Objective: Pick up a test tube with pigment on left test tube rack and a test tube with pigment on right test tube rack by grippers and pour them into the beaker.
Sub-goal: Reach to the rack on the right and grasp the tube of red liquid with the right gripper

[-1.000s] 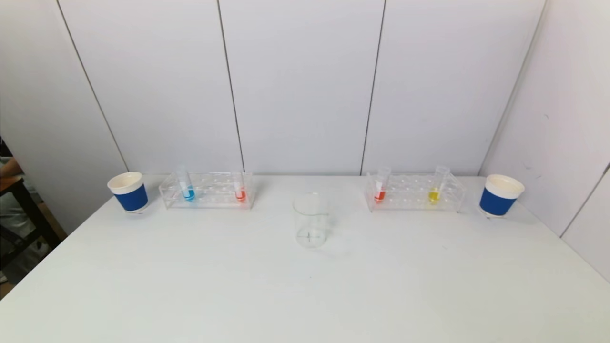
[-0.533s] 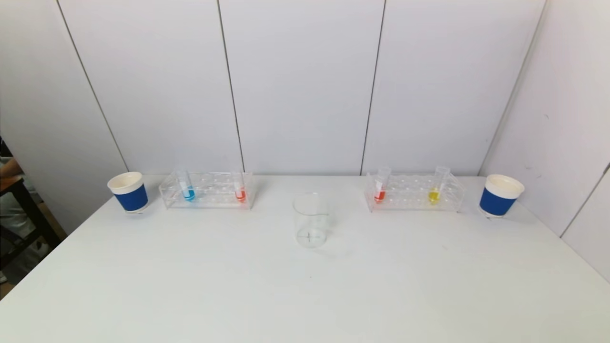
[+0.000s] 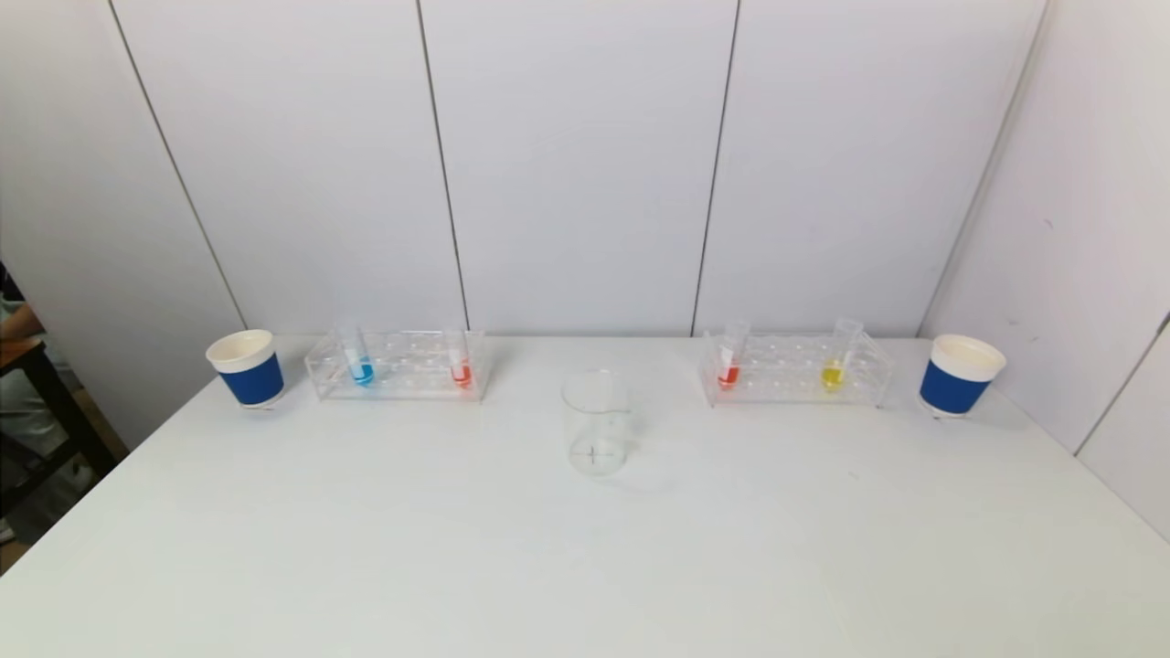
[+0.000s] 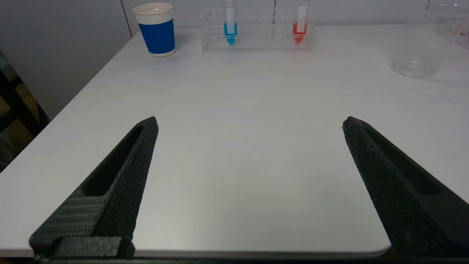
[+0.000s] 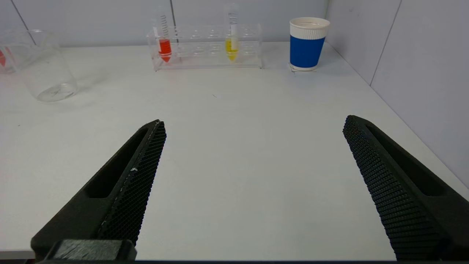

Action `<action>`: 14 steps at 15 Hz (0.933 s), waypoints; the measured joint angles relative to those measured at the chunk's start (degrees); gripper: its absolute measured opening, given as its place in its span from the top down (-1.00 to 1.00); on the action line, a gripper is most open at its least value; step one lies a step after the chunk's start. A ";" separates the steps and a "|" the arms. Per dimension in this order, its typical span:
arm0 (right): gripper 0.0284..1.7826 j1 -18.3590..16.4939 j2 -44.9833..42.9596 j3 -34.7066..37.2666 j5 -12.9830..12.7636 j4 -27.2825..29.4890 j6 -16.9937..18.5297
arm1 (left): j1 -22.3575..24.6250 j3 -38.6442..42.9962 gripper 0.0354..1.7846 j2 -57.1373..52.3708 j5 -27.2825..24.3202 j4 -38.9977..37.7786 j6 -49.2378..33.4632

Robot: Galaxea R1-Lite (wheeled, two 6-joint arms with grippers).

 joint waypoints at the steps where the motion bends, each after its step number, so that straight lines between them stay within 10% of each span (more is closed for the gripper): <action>1: -0.98 0.00 0.00 0.00 0.00 0.00 0.02 | 0.00 0.00 -0.98 0.00 0.00 0.05 0.00; 14: -0.98 0.00 0.00 0.00 0.00 0.00 0.02 | 0.00 0.00 -0.98 0.00 -0.02 0.05 0.00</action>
